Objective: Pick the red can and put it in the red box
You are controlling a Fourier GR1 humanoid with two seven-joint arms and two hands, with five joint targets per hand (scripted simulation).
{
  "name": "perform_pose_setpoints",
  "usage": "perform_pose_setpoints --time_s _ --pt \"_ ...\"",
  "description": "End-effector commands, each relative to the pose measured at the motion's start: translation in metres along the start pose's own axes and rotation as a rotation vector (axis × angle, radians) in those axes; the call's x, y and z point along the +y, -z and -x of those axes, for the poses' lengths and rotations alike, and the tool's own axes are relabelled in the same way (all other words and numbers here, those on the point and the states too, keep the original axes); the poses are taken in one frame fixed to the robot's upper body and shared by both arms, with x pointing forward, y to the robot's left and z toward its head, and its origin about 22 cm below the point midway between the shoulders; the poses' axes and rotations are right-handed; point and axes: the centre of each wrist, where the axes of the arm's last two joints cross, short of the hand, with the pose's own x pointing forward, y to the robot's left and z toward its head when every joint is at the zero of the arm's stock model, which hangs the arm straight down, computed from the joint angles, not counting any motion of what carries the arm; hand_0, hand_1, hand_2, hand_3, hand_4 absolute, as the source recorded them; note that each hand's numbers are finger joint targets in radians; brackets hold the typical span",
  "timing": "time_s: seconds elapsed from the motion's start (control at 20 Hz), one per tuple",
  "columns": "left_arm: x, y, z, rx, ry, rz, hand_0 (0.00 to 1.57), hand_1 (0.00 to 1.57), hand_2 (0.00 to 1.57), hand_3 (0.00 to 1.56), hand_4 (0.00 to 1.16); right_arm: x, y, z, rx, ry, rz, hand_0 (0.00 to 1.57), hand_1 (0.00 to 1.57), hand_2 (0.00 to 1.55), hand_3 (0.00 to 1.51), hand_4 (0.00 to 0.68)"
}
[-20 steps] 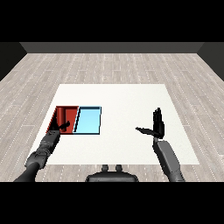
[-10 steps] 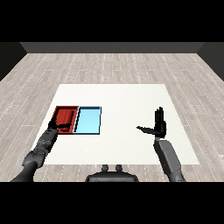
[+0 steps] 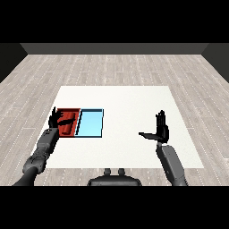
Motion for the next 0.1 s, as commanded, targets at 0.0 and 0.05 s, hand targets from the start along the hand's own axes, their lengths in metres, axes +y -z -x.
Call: perform_pose_setpoints --time_s 0.0,0.05 --pt "-0.023 -0.001 -0.019 -0.225 -0.201 0.098 0.00 0.00 0.00 0.00 0.00 0.012 -0.007 0.005 -0.016 0.020 -0.055 0.00 0.00 0.00 0.00 0.000" --pt "-0.015 -0.005 -0.011 -0.223 -0.223 0.101 0.00 0.00 0.00 0.00 0.00 0.002 -0.002 -0.004 -0.014 0.022 -0.054 0.00 0.00 0.00 0.00 0.000"
